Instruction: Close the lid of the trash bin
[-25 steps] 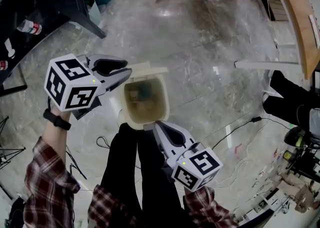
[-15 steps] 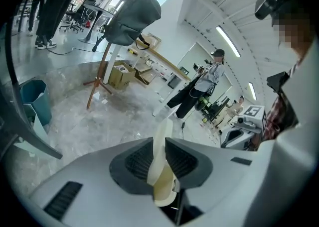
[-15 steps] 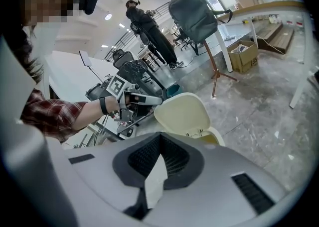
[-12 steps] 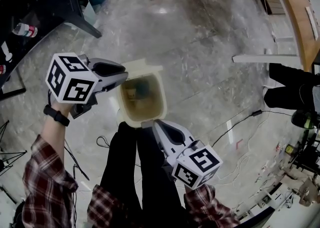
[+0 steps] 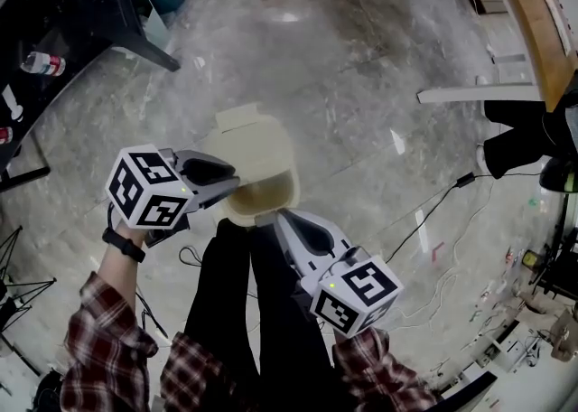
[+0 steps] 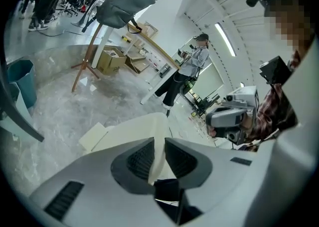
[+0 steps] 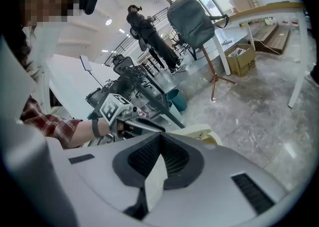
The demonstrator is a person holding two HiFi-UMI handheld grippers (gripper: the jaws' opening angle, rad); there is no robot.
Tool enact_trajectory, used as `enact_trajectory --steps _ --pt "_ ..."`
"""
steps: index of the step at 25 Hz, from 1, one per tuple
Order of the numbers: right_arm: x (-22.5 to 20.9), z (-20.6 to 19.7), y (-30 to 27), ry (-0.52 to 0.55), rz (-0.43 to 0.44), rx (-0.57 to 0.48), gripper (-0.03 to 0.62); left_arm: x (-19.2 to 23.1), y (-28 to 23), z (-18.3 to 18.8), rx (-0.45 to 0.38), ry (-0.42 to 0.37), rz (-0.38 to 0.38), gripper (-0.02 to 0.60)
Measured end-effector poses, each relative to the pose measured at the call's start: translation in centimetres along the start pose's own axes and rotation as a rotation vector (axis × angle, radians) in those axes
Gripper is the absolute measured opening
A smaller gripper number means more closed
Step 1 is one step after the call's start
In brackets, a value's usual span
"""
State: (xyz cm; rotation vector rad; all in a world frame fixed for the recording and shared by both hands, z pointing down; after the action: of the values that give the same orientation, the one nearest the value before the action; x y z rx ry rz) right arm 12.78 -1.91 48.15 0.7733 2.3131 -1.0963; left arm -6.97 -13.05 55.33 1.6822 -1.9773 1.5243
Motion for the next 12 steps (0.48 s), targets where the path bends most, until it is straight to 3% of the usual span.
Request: enact_trajectory --steps 7,12 --pt "-0.1 -1.0 0.8 -0.013 -0.015 -0.006 0.012 -1.8 -3.5 -4.5 0.061 0.010 -0.038 0.064" --pt "-0.7 -2.5 1.4 -0.034 -0.027 0.006 0.012 -2.4 -6.5 -7.5 0.103 0.022 0.002 0.021"
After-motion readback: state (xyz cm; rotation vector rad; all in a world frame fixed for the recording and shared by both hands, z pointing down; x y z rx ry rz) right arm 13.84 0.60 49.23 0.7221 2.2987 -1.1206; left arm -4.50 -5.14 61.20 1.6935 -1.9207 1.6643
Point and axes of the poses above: the fingertips, and each gripper's own axes: y backward along the fingers, x to its left, z out of its top, the point moved 10 cm from there along y, backward along the fingers, and after that the axes turned 2 degrees about z, right-handed, at the moved point
